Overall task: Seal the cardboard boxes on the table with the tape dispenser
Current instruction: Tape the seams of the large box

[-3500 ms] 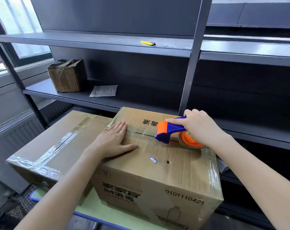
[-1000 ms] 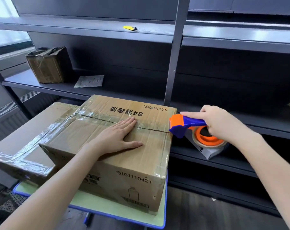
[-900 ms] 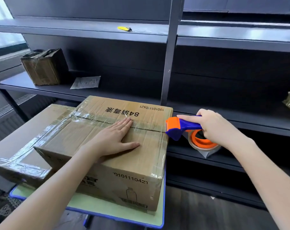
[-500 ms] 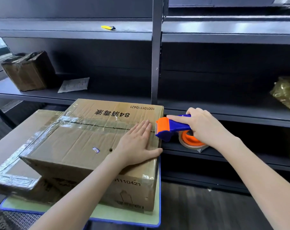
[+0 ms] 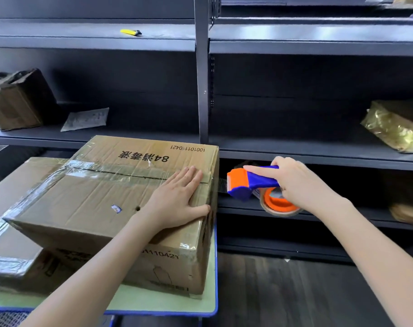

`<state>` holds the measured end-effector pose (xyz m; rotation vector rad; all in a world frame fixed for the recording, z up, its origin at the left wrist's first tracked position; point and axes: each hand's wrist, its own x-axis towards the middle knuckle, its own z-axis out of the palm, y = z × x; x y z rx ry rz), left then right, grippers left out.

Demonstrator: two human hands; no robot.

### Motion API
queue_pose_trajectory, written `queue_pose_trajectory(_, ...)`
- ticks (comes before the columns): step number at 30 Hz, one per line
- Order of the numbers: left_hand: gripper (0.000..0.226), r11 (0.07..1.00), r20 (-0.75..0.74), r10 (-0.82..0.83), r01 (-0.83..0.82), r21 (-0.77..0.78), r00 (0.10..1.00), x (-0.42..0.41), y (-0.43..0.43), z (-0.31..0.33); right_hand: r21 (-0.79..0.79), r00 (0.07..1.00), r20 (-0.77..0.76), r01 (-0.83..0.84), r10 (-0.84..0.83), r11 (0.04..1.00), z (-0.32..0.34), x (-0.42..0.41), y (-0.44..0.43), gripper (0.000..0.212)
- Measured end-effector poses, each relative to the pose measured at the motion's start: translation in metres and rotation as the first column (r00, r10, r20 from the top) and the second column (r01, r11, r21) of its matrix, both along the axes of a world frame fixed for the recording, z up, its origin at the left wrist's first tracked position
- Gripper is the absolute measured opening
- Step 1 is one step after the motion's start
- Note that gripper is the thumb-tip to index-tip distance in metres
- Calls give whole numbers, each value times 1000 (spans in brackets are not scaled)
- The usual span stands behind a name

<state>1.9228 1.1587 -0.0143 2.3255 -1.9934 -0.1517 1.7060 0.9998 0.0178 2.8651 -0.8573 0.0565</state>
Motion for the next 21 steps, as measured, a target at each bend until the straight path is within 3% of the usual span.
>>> queue_pose_trajectory(5,85,1000,-35,-20,20,-17,999,-2,0,0,-8,998,-56,-4,3,1000,-9,1,-3,78)
queue_pose_trajectory(10,85,999,-44,-7,5,-32,999,-1,0,1,-45,999,-46,11,-13,999,-3,-1,-2,78)
queue_pose_trajectory(21,86,1000,-2,-22,22,-20,1000,-1,-1,2,-40,979,-197,-62,53,997,14,27,17,61)
